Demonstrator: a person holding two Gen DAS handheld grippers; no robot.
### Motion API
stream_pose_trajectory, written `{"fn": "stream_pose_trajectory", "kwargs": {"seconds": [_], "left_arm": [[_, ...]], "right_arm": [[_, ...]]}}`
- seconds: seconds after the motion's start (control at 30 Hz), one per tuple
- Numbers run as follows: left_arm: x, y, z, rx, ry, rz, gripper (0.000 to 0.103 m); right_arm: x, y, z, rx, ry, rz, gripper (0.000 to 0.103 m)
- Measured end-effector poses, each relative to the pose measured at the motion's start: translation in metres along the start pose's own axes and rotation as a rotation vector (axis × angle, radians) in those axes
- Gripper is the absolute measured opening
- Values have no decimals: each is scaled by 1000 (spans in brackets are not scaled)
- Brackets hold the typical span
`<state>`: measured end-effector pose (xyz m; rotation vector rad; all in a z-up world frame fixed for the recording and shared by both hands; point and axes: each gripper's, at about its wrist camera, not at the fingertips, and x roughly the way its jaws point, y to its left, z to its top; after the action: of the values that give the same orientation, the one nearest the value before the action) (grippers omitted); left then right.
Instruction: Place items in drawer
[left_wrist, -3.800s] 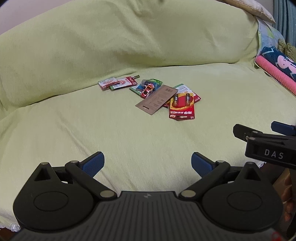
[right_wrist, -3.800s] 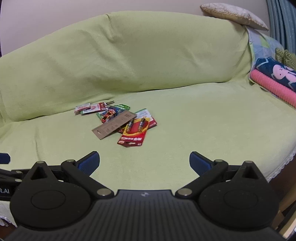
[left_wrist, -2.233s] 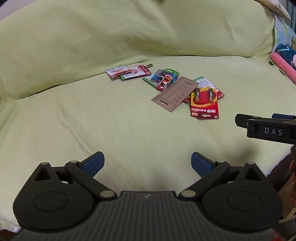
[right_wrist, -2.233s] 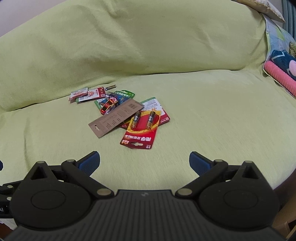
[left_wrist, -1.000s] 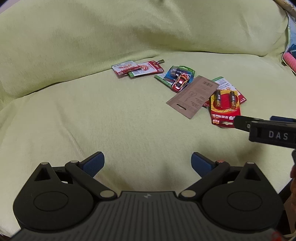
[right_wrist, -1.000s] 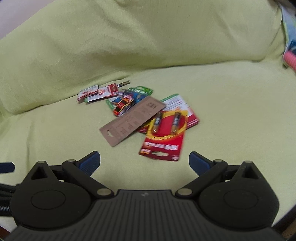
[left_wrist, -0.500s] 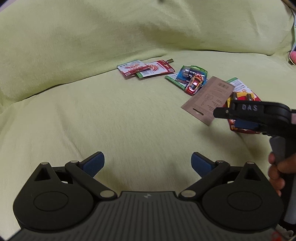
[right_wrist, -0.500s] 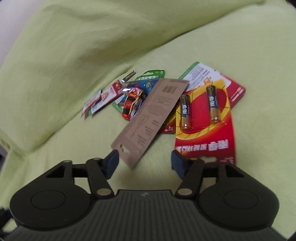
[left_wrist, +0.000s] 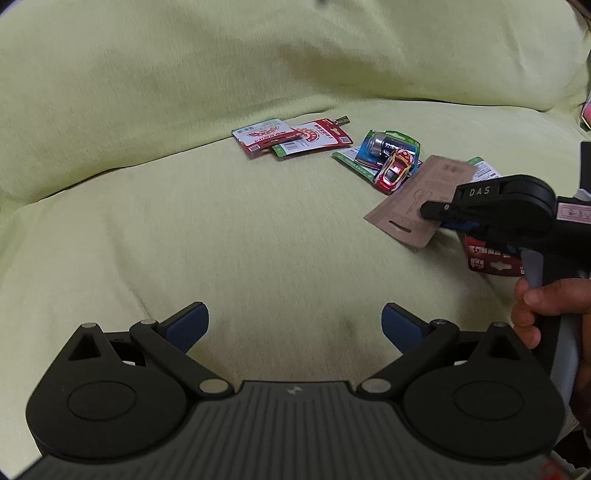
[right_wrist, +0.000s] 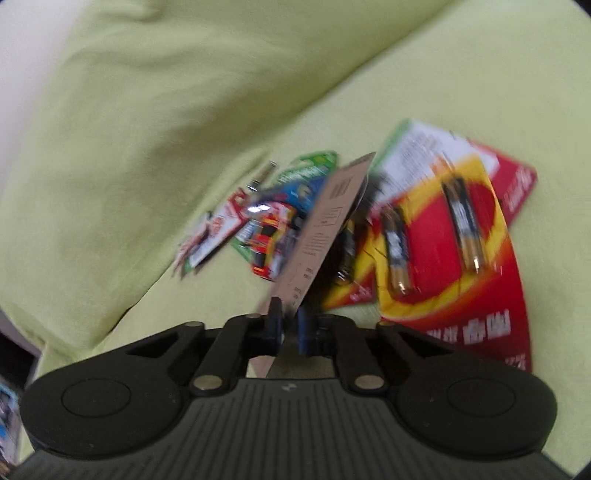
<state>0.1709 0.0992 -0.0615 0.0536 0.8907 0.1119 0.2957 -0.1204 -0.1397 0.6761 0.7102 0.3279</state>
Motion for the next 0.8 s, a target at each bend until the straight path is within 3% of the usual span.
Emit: {"fn": "stream_pose_trajectory", "kwargs": {"seconds": [0.17,0.4,0.7,0.8], "left_arm": [[-9,3,-3,-9,-5,-6,101],[-31,6,-12,-29,-16,-38,101],[-40,0,-25,-27,12,-58,101],[-41,1,-25,-36,11,-52,101]], "right_arm": [[-34,19,6,-157,38,8,4],[-101,-13,-13,-36,201,56,3],[-118,-17,-33,-81,230,-15,9],[-106,-11,-37,-120,239,-32,9]]}}
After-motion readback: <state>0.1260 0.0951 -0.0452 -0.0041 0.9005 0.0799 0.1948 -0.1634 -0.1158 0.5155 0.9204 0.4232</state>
